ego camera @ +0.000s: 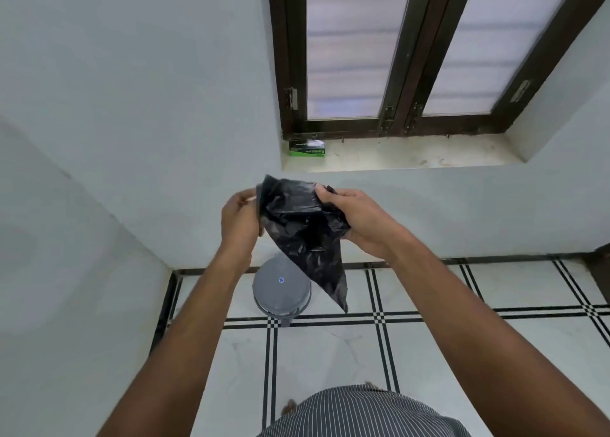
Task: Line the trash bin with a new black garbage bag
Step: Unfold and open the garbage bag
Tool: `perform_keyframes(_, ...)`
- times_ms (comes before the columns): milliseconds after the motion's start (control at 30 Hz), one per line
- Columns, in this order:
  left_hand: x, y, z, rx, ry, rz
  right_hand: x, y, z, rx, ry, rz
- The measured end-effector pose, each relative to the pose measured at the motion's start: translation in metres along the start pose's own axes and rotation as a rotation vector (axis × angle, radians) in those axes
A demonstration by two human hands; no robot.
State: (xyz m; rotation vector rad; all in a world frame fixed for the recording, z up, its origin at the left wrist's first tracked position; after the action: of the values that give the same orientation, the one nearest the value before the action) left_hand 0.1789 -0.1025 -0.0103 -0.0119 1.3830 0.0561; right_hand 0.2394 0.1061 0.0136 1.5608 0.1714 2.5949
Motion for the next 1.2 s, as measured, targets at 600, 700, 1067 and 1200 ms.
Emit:
perform_keyframes(600, -0.011, 0.065, 0.022, 0.215, -0.156, 0.247, 0.001, -0.026, 0.015, -0.195, -0.313, -0.091)
perform_keyframes(700, -0.006, 0.061, 0.018, 0.131, -0.231, 0.508, -0.011, -0.044, 0.006, -0.227, -0.158, -0.439)
perform_keyframes(1067, -0.002, 0.062, 0.014, 0.120, -0.149, 0.287, -0.018, -0.053, 0.005, -0.425, -0.132, 0.256)
perform_keyframes(1200, -0.006, 0.071, 0.017, 0.114, -0.093, 0.149, -0.003, -0.032, 0.011, -0.306, -0.265, 0.494)
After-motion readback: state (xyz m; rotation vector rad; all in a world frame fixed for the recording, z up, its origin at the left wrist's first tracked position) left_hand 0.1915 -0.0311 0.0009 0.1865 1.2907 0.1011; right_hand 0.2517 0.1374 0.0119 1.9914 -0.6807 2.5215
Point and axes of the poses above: each hand's wrist, its own z-axis away from the middle knuckle, its own y-axis out of the palm, x = y × z, the point moved 4 cm from there along -z, towards the middle knuckle, and after that the axes turned 5 degrees about y, right-handed, at the moved point
